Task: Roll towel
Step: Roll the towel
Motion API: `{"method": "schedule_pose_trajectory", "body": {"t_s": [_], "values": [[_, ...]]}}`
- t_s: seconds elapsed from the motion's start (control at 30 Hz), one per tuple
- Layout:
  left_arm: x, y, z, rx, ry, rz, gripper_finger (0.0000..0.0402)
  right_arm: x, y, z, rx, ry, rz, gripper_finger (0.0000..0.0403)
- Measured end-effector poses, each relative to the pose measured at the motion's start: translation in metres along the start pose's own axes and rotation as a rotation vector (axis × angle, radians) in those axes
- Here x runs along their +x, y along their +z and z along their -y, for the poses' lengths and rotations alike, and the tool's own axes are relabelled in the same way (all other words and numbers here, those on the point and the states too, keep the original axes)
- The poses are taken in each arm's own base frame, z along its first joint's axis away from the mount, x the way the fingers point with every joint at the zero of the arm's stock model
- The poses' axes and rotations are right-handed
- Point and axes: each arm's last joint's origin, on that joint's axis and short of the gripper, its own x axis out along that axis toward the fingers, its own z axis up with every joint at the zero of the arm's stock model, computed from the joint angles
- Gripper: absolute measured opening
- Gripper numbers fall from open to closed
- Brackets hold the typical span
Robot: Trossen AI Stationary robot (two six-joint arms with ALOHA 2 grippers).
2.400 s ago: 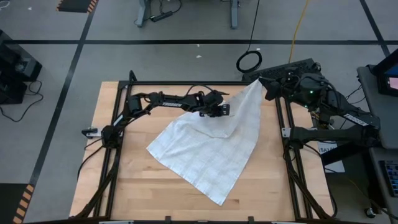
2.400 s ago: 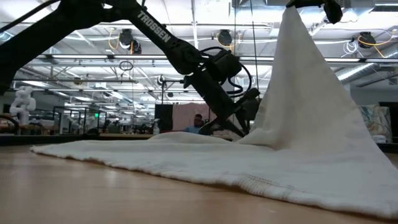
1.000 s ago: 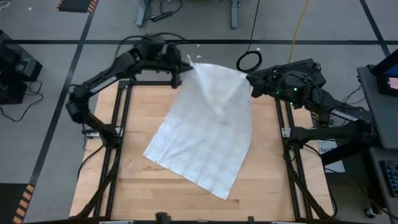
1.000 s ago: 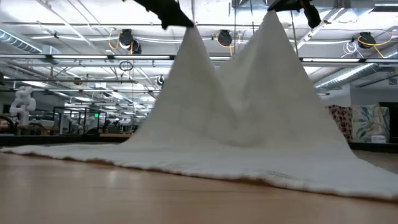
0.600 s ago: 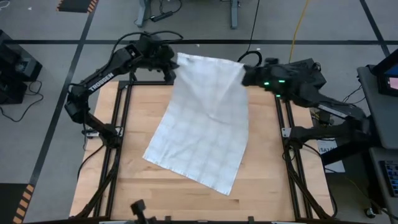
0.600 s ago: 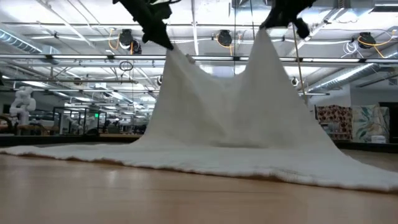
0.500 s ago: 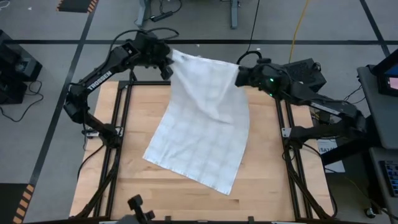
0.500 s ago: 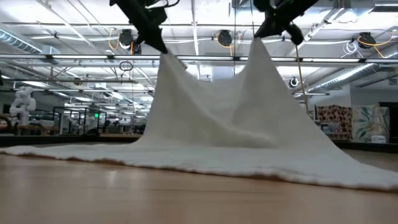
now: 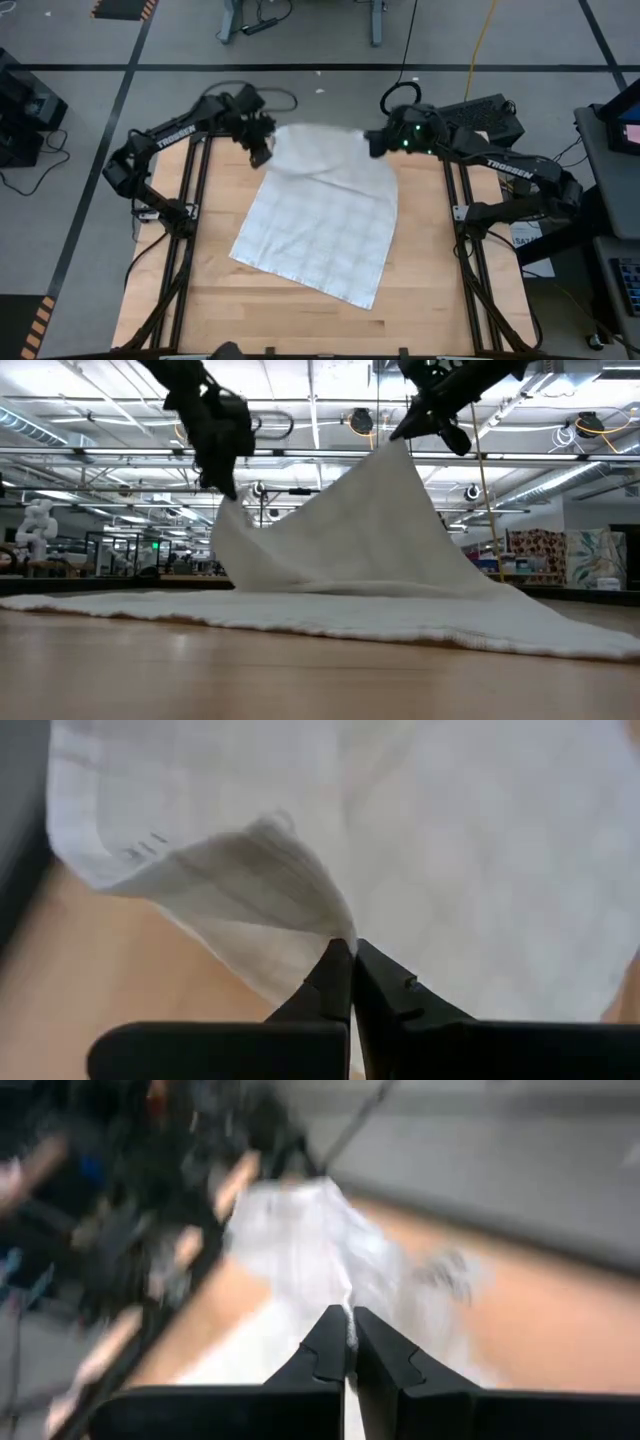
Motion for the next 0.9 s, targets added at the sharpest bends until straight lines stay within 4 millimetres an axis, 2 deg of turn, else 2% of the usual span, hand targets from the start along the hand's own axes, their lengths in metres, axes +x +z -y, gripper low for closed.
{"method": "schedule_pose_trajectory", "body": {"t_s": [0.13,0.27,0.43,0.53,0.63,0.77,0.9], "values": [[0.028,-0.025,-0.004,-0.033,-0.023,-0.096,0.0002,0.008,-0.024,-0.005,-0.010,-0.016,-0.183,0.0000],[0.048,-0.048,-0.005,-0.076,-0.033,-0.191,0.0015,0.017,-0.040,-0.014,-0.034,-0.013,-0.263,0.0000],[0.062,-0.074,-0.006,-0.122,-0.038,-0.304,0.0103,0.030,-0.059,-0.023,-0.030,-0.022,-0.343,0.0000],[0.062,-0.078,-0.007,-0.134,-0.036,-0.328,0.0167,0.036,-0.067,-0.026,-0.030,-0.028,-0.375,0.0000],[0.060,-0.077,-0.008,-0.115,-0.030,-0.316,0.0209,0.040,-0.073,-0.028,-0.028,-0.032,-0.395,0.0000],[0.057,-0.077,-0.015,-0.128,-0.004,-0.280,0.0224,0.039,-0.075,-0.029,-0.032,-0.035,-0.407,0.0000],[0.057,-0.071,-0.033,-0.141,0.086,-0.189,0.0225,0.037,-0.075,-0.028,-0.031,-0.047,-0.416,0.0000]]}}
